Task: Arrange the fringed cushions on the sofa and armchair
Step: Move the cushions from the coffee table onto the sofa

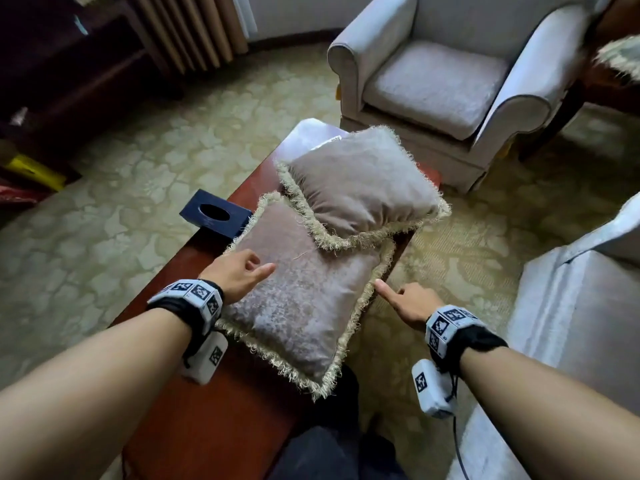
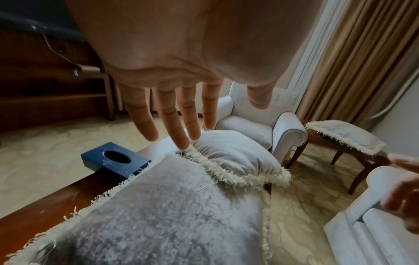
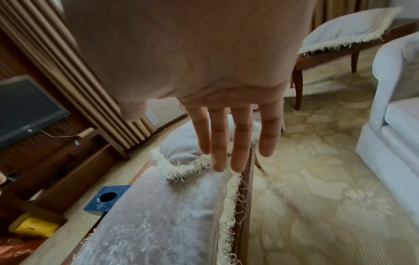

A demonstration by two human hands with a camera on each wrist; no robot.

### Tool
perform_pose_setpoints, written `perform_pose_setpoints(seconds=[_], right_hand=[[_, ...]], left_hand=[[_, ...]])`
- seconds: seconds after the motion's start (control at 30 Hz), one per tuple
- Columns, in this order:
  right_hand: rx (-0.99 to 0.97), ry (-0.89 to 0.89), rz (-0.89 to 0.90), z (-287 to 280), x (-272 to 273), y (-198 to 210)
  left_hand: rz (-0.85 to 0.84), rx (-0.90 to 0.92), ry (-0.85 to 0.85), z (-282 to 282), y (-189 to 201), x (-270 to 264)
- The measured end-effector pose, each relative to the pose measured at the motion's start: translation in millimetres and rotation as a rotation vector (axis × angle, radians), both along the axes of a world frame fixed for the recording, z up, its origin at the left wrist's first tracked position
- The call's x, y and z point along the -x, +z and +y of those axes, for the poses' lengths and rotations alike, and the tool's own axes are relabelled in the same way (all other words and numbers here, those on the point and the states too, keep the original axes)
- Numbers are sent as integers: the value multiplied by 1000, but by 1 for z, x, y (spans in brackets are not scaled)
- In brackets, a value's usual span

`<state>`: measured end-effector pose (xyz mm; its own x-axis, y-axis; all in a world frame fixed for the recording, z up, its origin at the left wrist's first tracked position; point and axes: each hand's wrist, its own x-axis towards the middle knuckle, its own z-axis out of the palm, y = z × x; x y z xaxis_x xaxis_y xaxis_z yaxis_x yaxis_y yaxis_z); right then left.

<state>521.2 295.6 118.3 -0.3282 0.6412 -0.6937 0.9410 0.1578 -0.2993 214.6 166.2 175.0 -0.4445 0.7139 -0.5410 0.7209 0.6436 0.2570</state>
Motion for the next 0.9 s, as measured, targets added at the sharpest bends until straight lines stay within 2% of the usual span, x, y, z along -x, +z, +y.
perform_pose_setpoints(seconds=[0.23, 0.5, 0.7, 0.9], right_hand=[[186, -214, -74, 30, 47, -95], [272, -472, -111, 45, 92, -202], [358, -507, -110, 39, 125, -245], [429, -504, -108, 32, 123, -271]], left_hand=[[-61, 78, 74, 61, -115, 91], [-91, 115, 152, 90, -237, 182], [-21, 162, 205, 97, -284, 197], [-128, 220, 310, 91, -318, 215]])
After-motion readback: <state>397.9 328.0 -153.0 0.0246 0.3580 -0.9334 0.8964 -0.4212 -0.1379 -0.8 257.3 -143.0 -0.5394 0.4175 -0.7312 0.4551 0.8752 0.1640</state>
